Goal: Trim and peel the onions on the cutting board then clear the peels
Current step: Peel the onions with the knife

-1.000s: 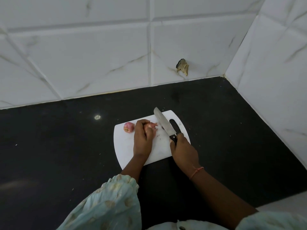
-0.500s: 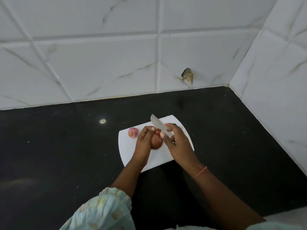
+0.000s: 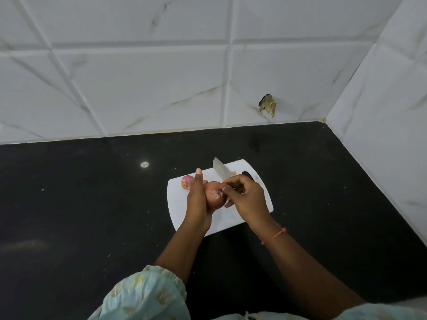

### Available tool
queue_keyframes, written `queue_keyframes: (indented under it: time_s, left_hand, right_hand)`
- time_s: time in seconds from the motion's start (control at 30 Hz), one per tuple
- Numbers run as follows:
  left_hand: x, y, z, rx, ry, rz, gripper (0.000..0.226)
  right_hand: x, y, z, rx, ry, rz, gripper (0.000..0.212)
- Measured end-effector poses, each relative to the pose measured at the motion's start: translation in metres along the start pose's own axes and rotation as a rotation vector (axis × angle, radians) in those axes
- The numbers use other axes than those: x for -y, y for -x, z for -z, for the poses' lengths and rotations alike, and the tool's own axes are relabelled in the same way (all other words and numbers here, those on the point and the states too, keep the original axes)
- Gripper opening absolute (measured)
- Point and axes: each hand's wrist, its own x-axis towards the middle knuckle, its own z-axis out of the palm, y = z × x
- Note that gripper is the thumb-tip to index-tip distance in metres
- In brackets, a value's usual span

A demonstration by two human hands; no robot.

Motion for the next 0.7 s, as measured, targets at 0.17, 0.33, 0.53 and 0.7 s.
queue_keyframes:
  time_s: [0.17, 0.33, 0.53, 0.7]
  left_hand:
    - [0.011, -0.002, 0.005, -0.101, 0.124, 0.100, 0.042]
    - [0.014, -0.008, 0.015, -0.032, 0.145, 0.127, 0.033]
    - [0.021, -0.010, 0.029, 0.119, 0.018, 0.042, 0.028]
    - [0.024, -0.012, 0.031, 0.132, -0.089, 0.000, 0.019]
  right_hand:
    - [-0.012, -0.002, -0.006, -0.068, -0.048, -0.086, 0.011]
    - [-0.031, 0.003, -0.010, -0.097, -0.214, -0.213, 0.006]
    - [-0.046, 0.009, -0.020, -0.147, -0.255, -0.259, 0.011]
    - [-0.047, 0.011, -0.020, -0.169, -0.258, -0.300, 0.014]
